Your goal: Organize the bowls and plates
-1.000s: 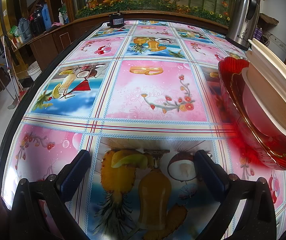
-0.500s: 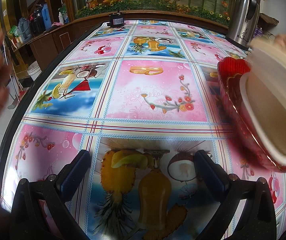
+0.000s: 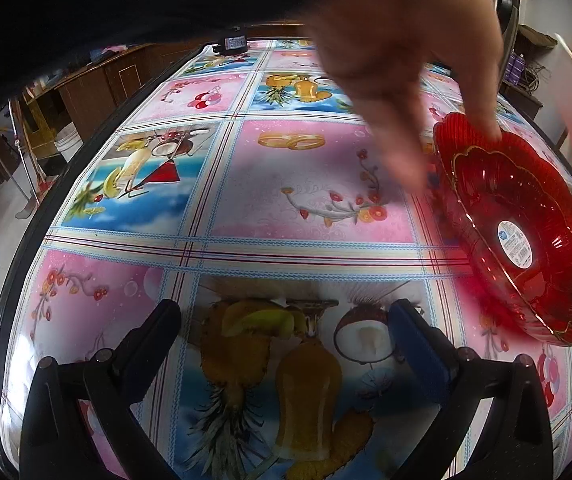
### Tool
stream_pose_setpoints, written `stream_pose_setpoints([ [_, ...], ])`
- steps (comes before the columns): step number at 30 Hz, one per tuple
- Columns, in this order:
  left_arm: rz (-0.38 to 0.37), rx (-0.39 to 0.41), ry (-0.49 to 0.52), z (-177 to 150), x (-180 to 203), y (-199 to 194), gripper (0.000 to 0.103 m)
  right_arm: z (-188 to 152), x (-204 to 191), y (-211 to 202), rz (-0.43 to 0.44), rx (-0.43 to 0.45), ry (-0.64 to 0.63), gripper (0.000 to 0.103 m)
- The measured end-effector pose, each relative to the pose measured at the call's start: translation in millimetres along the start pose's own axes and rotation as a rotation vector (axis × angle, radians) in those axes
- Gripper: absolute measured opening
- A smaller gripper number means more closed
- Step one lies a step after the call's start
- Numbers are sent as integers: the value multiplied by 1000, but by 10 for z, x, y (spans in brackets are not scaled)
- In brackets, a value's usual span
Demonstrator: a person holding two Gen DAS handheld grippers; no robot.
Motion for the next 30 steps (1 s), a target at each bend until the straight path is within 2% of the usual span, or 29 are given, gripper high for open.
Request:
stream_pose_setpoints([
  [19, -16, 10, 12, 9, 64, -27, 103, 8, 4, -5, 0, 0, 1, 102],
  [30, -23, -18, 3, -33, 60, -33, 103, -7, -7, -26, 0, 1, 1, 102],
])
Point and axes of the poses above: each gripper's, at about its wrist camera, not at the fingertips, and y roughly the way its jaws point, x to its right, z to its top, the point moved 10 cm from there along y, roughly the way its jaws point, and after that the axes turned 13 degrees about x, right-handed, at the moved point
